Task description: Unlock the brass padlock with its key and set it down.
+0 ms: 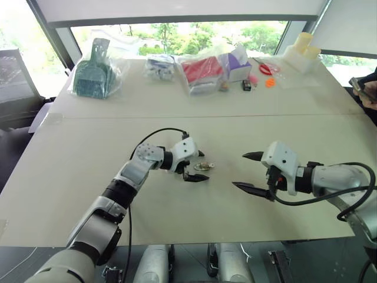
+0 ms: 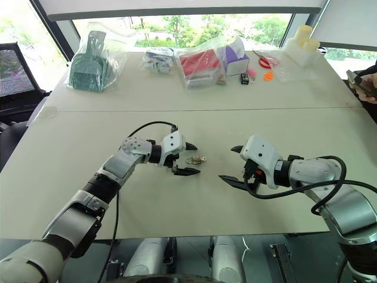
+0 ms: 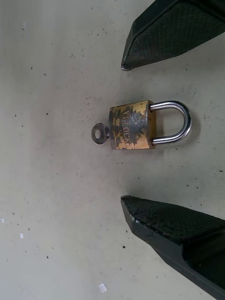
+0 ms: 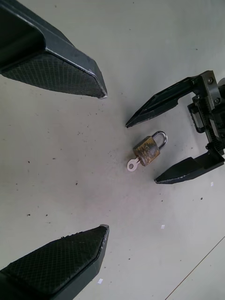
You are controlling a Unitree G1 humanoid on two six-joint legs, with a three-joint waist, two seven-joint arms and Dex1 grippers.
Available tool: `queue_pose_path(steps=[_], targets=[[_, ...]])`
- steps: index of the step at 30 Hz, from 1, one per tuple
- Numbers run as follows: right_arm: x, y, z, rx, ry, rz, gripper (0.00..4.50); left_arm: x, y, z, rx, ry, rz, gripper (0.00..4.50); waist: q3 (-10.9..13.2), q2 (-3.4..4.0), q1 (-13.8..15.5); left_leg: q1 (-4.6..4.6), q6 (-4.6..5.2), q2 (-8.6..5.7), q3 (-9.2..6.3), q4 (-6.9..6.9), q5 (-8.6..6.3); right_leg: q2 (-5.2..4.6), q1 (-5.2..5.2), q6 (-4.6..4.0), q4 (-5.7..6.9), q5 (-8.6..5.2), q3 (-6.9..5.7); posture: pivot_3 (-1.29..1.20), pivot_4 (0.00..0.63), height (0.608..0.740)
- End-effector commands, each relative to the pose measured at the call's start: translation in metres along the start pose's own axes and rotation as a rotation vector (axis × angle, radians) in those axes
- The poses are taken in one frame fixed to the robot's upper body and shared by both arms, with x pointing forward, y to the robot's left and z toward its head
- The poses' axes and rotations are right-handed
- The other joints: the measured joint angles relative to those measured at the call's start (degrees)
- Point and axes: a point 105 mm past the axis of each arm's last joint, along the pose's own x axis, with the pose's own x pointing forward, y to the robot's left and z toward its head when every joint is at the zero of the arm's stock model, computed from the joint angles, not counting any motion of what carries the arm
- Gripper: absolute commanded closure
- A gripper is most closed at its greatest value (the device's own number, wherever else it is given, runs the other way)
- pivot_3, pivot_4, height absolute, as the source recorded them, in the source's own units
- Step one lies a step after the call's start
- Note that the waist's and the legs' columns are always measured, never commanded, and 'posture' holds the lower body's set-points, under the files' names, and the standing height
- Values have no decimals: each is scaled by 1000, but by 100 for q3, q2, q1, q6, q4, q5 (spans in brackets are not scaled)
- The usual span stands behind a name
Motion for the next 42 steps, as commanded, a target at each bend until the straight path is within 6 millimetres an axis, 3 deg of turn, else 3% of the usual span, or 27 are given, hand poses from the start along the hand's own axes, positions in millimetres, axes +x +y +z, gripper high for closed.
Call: queue_pose_path(steps=[1,8,15,20,26,37,40,42], targets=[[-4,-2,13,-60,-36,-17,0,0,-2,-1,4,2,22,593,0,0,43,1,0,0,0,0,0,0,0,0,0,0,0,0,150,740],[-2,-4,14,-72,-37,-14,0,-5,-9,-6,-4,22,10,3731,0,0,74,7,0,1,0,1,0,1,3,-8,1,0,0,0,150,740],[7,-11,20,-163,-54,-52,0,-20,5,2,12,36,38,3759,-1,0,63,8,0,1,0,0,0,3,2,-6,3,1,0,0,150,740],[29,-14,27,-327,-89,-94,0,-51,22,36,52,-12,-3,3759,0,0,62,4,0,0,2,0,0,5,-5,-5,7,1,0,0,150,740],[53,-17,49,-483,-182,-148,0,-80,35,64,80,-43,-14,3759,1,-1,69,-4,0,-3,6,2,1,5,-7,-2,5,2,0,0,150,740],[75,-19,68,-710,-242,-194,0,-85,35,77,92,-63,-38,3759,1,-1,53,-5,-1,-4,11,1,2,6,-8,0,8,2,-1,0,150,740],[81,-19,69,-732,-243,-199,775,-84,34,79,91,-73,-39,3759,1,0,55,-5,-2,-4,11,1,2,6,-8,0,8,2,-1,0,150,740],[84,-20,71,-742,-248,-203,1922,-83,34,80,90,-78,-40,3759,1,0,55,-5,-2,-4,11,2,3,6,-8,0,8,2,-1,0,150,740]])
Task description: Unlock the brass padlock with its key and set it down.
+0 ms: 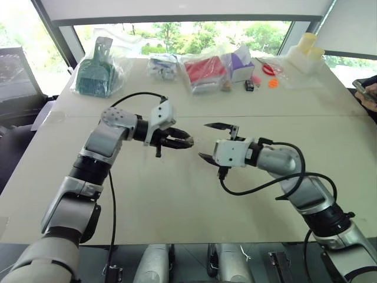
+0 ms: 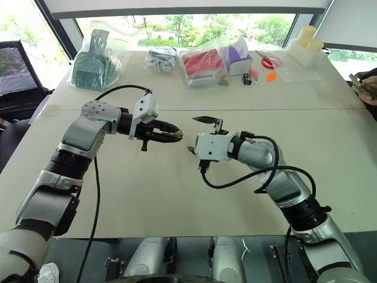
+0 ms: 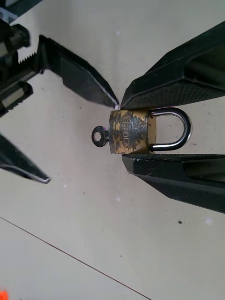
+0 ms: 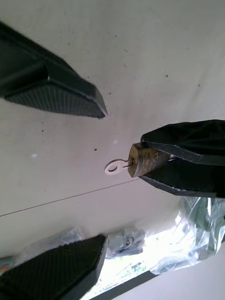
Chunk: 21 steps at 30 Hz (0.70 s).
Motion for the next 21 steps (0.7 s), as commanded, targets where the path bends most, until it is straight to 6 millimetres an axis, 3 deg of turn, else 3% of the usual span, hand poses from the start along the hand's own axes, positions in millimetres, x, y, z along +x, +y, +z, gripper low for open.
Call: queue_pose_path(steps=[1,4,5,14,21], targets=[[5,-11,11,-61,-38,-40,2431,-3,2,18,50,-46,11,3759,0,0,-1,0,0,0,0,0,0,0,0,0,0,0,0,0,150,740],[8,-13,13,-71,-46,-48,4087,-2,0,19,46,-51,7,3759,0,0,-5,0,0,0,0,0,0,0,0,0,1,0,0,0,150,740],[9,-13,14,-72,-49,-48,4433,-1,-1,19,45,-52,6,3759,0,0,-8,0,0,0,0,0,0,0,0,0,1,0,0,0,150,740],[8,-4,15,-8,-57,66,4433,-1,1,19,149,-33,40,3759,0,1,-5,1,-1,0,-1,0,1,0,0,0,2,0,0,0,150,740],[3,11,24,314,-49,291,4433,1,-4,23,465,2,23,3759,-1,2,4,2,-1,1,0,0,1,0,0,-1,3,1,0,0,150,740]])
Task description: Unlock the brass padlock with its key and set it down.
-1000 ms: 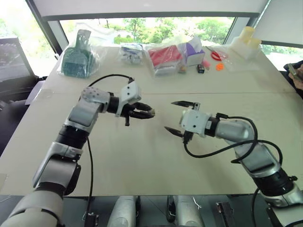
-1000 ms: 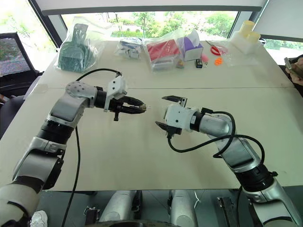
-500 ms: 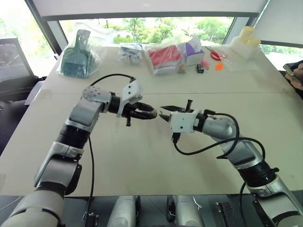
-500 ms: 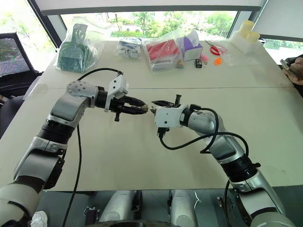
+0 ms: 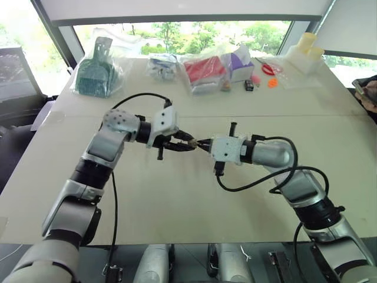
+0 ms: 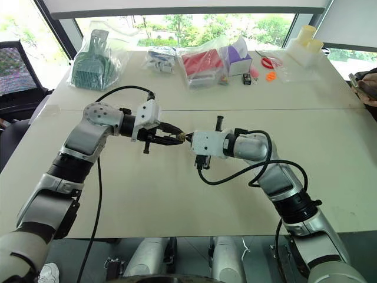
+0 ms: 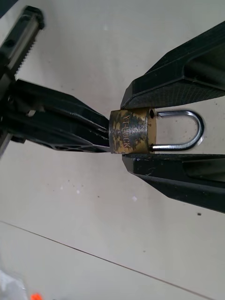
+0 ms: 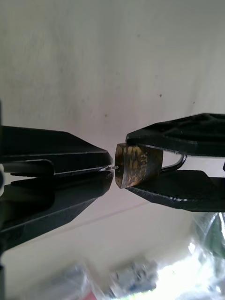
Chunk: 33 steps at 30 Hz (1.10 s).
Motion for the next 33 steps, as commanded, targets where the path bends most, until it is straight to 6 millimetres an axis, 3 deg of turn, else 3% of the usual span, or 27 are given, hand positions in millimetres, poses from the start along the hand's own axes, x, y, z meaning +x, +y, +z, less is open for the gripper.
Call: queue_pose_path(steps=[1,5,8,9,12,17,18,27,33], targets=[[0,10,17,65,-47,102,4433,-4,11,15,226,8,48,3759,-1,1,11,1,0,0,0,0,0,0,1,0,1,0,0,0,150,740],[1,-8,27,-26,-75,-32,4433,-3,15,14,182,-20,63,3759,-1,1,9,1,0,0,7,0,0,0,0,0,0,0,0,0,150,740],[-2,-20,24,-268,-51,-151,4433,-6,17,14,55,-59,60,3759,-1,1,-1,0,0,-1,17,0,0,0,-1,1,1,0,0,0,150,740],[-5,-18,17,-356,-32,-150,4198,-8,18,15,7,-73,53,3759,-1,1,2,0,0,-1,18,0,0,0,-1,2,1,0,0,0,150,740],[-11,-9,3,-530,-3,-141,3025,-15,17,19,-109,-111,10,3759,-1,0,8,0,0,-3,18,0,0,-1,1,8,-1,-4,0,0,150,740],[-13,-11,18,-665,-107,-206,276,-18,17,20,-160,-111,-16,3759,1,0,-92,0,-3,-1,20,0,2,0,-3,9,4,-4,1,0,150,740],[-13,-12,19,-681,-118,-210,45,-18,16,20,-165,-112,-21,3759,1,0,-120,1,-3,-1,19,-1,2,1,-2,9,5,-4,1,0,150,740],[-5,-16,36,-826,-233,-257,45,-19,11,27,-231,-147,-87,3759,1,0,-148,2,-4,1,16,-3,2,1,-3,8,6,-4,1,0,150,740],[-2,-14,37,-879,-271,-240,45,-20,9,28,-231,-140,-98,3759,1,0,-140,1,-4,0,17,-2,2,0,-1,8,4,-4,2,0,150,740]])
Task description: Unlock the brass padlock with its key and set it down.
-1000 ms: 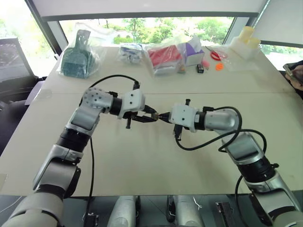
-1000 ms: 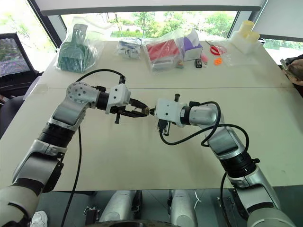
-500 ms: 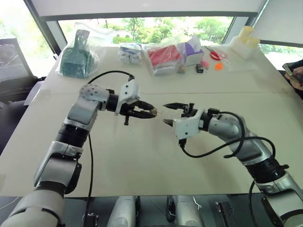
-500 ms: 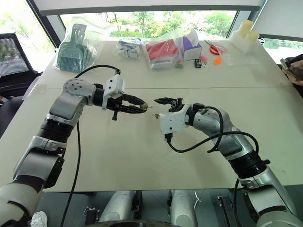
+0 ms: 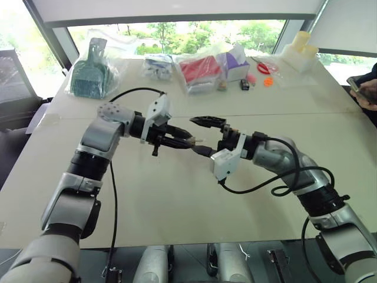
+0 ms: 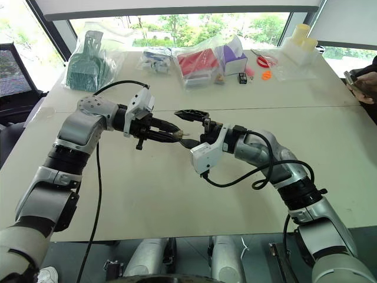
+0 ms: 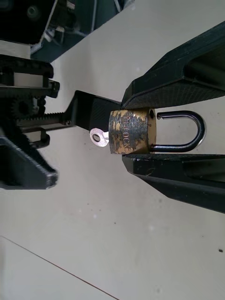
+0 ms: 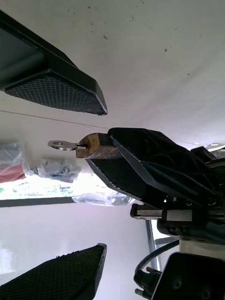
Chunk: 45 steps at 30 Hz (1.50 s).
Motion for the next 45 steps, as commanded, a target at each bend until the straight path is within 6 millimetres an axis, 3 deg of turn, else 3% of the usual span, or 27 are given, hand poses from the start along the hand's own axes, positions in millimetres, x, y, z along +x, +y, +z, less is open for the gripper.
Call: queue_pose_path(steps=[1,3,10,18,20,26,27,32,35,42,43,45], targets=[[0,-10,3,-46,-32,-35,271,-5,0,16,60,-16,3,3759,0,0,-2,0,0,0,-1,0,0,0,0,0,0,0,0,0,150,740],[0,-10,2,-53,-39,-40,814,-5,0,15,58,-15,5,3759,0,0,-7,0,0,0,0,0,0,0,0,0,0,0,0,0,150,740],[1,-7,0,-69,-44,-31,4454,-7,-2,15,56,-9,0,3759,0,1,-8,0,0,0,0,0,0,0,-1,0,1,0,0,0,150,740],[0,-7,-1,-73,-44,-28,4454,-7,-1,16,50,-8,-1,3759,0,1,-8,0,-1,0,0,0,0,0,-1,0,1,0,1,0,150,740],[0,-7,0,-69,-44,-28,4500,-7,0,15,38,-8,10,2738,0,0,-8,0,-1,0,0,0,0,0,0,0,1,0,1,0,150,740],[-1,-3,-2,-52,-30,-17,4500,-17,9,20,54,-40,102,265,0,0,-8,0,-1,0,0,0,1,0,0,0,1,0,1,0,150,740],[-1,-3,-3,-50,-28,-16,4500,-20,12,23,46,-64,126,59,0,1,-9,0,-1,0,-1,0,0,0,0,0,1,0,1,0,150,740],[-3,-1,-6,-41,-14,-12,4500,-29,6,26,35,-92,133,59,0,1,-15,1,-1,0,-3,0,1,0,-1,0,1,0,1,0,150,740],[-3,0,-6,-38,-14,-6,4500,-32,-1,23,28,-83,127,946,0,1,-11,1,-1,1,-5,0,1,0,0,0,1,0,1,0,150,740],[-1,2,-3,-29,-24,0,4500,-28,-16,11,19,-38,86,4171,0,1,-5,2,-2,1,-16,0,1,0,0,-1,3,0,2,0,150,740],[-1,2,-3,-28,-26,1,4500,-27,-17,8,25,-23,90,4462,0,1,-3,2,-2,1,-17,0,1,0,0,-1,3,0,2,0,150,740],[-1,2,-2,-29,-29,1,4500,-25,-15,0,33,12,105,4462,0,1,-5,2,-2,1,-16,0,1,0,0,-1,3,0,2,0,150,740]])
